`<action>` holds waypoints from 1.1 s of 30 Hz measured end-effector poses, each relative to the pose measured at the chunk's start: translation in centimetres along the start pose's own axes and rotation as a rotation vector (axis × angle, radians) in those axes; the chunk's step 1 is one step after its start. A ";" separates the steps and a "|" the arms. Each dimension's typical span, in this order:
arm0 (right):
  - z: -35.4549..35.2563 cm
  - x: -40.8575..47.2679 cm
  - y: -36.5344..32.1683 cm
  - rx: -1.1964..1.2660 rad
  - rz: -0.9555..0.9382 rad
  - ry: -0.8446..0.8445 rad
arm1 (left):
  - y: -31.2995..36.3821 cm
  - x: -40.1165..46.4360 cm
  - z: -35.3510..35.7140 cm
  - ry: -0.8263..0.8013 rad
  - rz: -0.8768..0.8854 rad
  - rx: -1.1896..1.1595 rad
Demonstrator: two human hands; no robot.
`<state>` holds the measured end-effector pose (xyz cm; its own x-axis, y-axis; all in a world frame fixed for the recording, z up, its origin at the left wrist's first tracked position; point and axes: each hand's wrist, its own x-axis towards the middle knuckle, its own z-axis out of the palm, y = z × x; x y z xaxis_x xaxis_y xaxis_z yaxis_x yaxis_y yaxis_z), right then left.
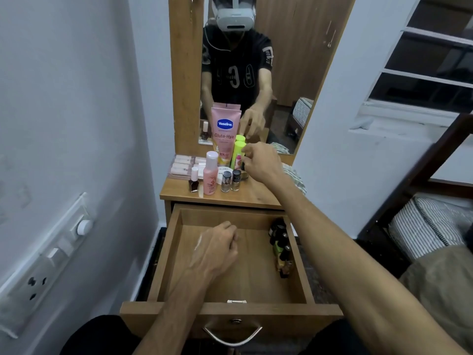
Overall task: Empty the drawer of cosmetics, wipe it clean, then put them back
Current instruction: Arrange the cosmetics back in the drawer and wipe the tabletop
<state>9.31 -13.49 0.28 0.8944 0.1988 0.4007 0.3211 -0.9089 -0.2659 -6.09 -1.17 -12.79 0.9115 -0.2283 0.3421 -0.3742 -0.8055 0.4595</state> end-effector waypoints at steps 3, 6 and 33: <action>0.1 -0.1 0.4 0.020 0.015 -0.009 | -0.1 0.0 0.1 0.005 0.003 -0.006; -0.5 -0.6 0.9 0.063 0.034 0.015 | -0.1 0.1 0.1 0.011 0.005 -0.006; -9.2 -18.0 6.2 0.292 0.242 -0.206 | 0.6 -0.2 -0.4 -0.013 -0.004 0.087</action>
<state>-7.71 -26.09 -0.49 0.9888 0.0880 0.1209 0.1423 -0.8021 -0.5799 -6.59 -1.42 -12.23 0.9152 -0.2318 0.3297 -0.3552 -0.8505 0.3879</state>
